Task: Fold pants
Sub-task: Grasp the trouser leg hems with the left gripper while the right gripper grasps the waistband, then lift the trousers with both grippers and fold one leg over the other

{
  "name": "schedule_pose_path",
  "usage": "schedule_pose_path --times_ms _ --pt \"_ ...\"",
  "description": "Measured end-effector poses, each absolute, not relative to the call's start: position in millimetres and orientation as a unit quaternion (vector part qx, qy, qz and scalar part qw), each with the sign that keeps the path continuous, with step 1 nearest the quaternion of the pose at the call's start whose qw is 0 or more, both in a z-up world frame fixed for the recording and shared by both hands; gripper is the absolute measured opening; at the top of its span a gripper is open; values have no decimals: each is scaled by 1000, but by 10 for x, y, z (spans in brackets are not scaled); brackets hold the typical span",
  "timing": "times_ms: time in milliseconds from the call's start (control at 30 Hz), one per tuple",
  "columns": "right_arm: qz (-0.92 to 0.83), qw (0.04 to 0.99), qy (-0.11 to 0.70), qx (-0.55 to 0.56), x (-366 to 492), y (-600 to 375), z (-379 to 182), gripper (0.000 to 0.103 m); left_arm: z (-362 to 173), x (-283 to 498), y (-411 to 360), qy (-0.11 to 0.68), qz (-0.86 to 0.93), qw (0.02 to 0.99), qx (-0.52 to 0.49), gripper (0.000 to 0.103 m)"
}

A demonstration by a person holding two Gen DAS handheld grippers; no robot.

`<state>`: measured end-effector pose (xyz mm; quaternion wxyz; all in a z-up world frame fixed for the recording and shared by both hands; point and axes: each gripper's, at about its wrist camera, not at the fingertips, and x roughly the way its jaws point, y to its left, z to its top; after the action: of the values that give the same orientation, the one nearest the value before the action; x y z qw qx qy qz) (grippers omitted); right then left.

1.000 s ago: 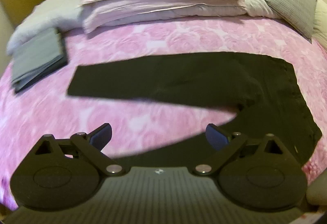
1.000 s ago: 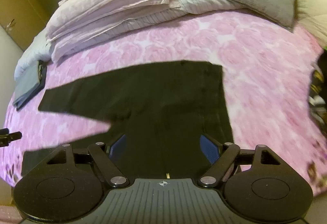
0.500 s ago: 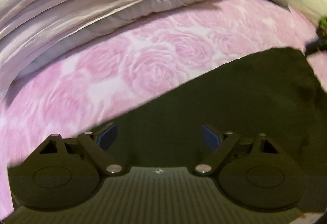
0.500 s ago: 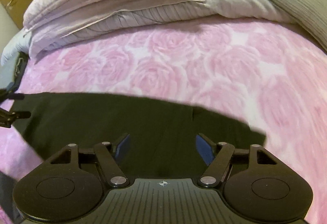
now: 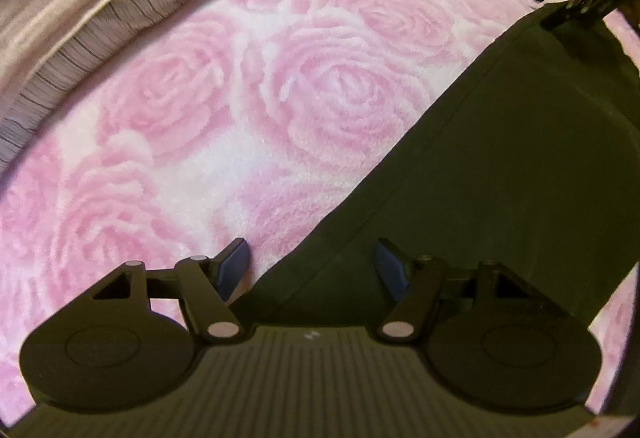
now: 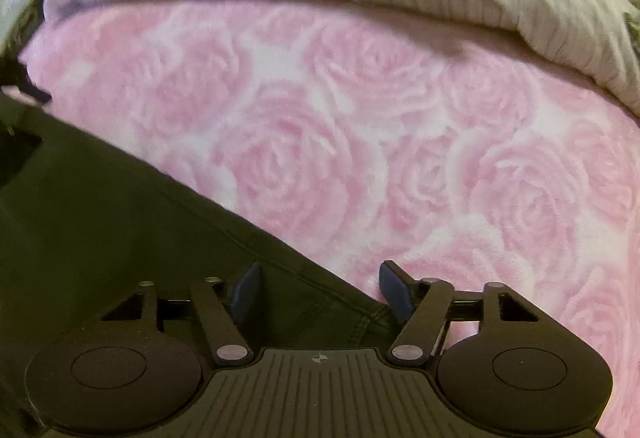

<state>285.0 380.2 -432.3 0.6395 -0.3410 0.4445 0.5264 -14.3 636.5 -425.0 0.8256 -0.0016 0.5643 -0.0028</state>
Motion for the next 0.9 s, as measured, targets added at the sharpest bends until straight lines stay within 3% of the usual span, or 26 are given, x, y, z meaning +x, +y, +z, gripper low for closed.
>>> schedule_pose_path --times_ms 133,200,300,333,500,700,800,900 --pt "530 629 451 -347 2824 3842 -4413 46 -4282 -148 6333 561 -18 828 11 60" --pt "532 628 442 -356 2761 3824 -4397 27 -4254 -172 6288 556 -34 830 16 33" --pt "533 634 430 -360 2665 3756 -4275 15 -4191 -210 6100 556 -31 828 60 11" --pt "535 640 415 -363 2601 3715 -4199 14 -4164 -229 6041 556 -20 827 76 9" --pt "540 678 308 -393 2041 3353 -3672 12 -3729 -590 5656 516 84 847 94 8" --pt "536 712 176 -419 1036 2518 -2991 11 -2967 -1553 4801 464 178 864 82 8" --pt "541 710 155 -424 541 2015 -2803 11 -2736 -2093 4227 462 214 858 58 7" --pt "554 694 182 -422 129 1501 -2779 12 -2775 -2547 3743 487 244 839 -4 8"
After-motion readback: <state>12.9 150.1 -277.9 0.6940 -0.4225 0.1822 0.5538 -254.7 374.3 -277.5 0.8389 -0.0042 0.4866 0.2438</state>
